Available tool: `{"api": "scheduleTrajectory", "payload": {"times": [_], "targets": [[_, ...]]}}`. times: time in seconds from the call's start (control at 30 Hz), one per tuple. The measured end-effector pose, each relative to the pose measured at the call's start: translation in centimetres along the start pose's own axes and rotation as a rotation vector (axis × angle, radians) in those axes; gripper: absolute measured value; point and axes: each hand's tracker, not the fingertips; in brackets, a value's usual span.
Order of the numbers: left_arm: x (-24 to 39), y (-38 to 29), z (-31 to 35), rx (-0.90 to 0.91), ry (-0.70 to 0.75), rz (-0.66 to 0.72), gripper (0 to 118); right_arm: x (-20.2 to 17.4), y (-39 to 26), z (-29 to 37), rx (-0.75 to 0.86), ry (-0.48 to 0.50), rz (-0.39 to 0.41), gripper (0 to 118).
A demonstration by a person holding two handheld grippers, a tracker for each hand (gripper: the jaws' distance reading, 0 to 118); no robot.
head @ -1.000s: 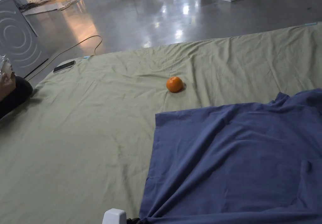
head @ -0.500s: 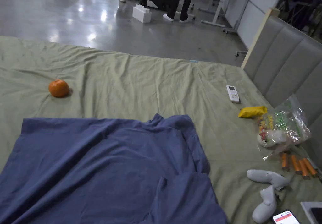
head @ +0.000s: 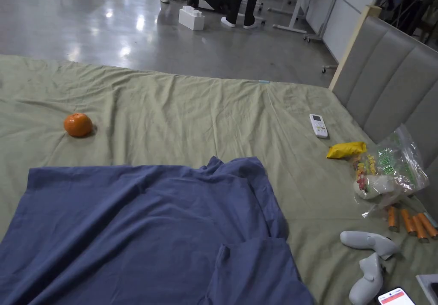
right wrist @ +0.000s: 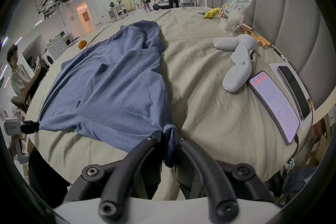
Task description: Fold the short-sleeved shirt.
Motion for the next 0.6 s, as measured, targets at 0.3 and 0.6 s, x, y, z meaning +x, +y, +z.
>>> {"api": "scheduleTrajectory", "payload": {"times": [0.3, 0.6], "targets": [[1.9, 0.5, 2.9, 0.079, -0.010, -0.033, 11, -1.5, 0.7, 2.8, 0.114, 0.034, 0.056, 6], [-1.1, 8.2, 3.6, 0.273, -0.075, 0.055, 11, -1.9, 8.8, 2.8, 0.279, 0.100, 0.028, 6]]}}
